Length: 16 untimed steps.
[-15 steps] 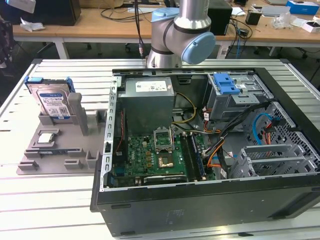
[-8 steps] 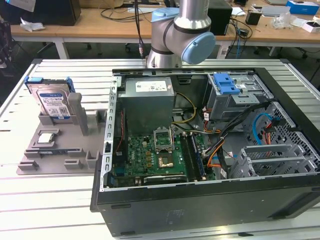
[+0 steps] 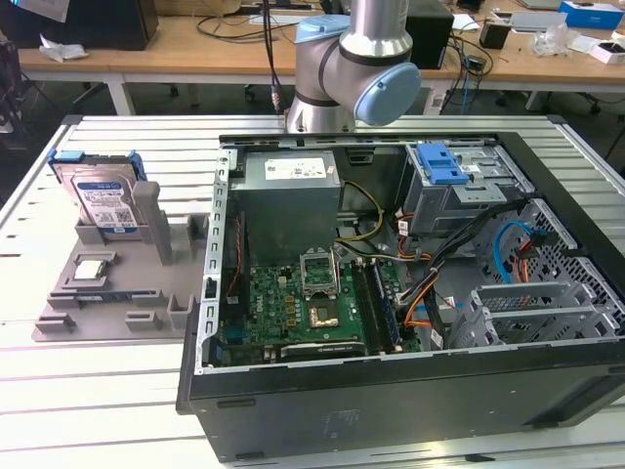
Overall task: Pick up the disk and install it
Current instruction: 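Pick up the disk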
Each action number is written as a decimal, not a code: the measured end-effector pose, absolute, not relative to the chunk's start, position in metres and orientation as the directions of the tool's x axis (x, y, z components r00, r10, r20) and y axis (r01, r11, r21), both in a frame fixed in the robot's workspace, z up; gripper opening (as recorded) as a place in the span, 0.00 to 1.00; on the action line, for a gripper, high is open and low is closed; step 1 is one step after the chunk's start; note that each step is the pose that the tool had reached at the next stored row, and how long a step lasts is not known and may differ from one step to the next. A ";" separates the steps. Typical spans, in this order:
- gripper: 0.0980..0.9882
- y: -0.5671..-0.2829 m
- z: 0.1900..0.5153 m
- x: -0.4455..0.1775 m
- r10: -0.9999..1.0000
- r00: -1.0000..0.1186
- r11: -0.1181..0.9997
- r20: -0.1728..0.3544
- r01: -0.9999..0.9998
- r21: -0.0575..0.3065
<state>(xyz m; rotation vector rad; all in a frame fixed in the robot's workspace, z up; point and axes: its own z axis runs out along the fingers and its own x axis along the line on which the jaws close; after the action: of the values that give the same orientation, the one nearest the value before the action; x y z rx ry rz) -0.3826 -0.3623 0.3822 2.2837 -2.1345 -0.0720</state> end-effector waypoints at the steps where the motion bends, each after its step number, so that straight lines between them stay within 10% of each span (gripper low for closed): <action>1: 0.08 -0.362 0.382 -0.383 -0.997 0.067 -0.068 -0.024 -0.997 0.042; 8: 0.43 -0.362 0.382 -0.383 -0.997 0.071 -0.072 -0.023 -0.997 0.042; 16: 0.50 -0.362 0.382 -0.383 -0.999 0.031 -0.032 -0.023 -0.999 0.042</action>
<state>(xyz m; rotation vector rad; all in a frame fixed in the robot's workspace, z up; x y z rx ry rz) -0.3826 -0.3622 0.3821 2.2447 -2.1757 -0.0716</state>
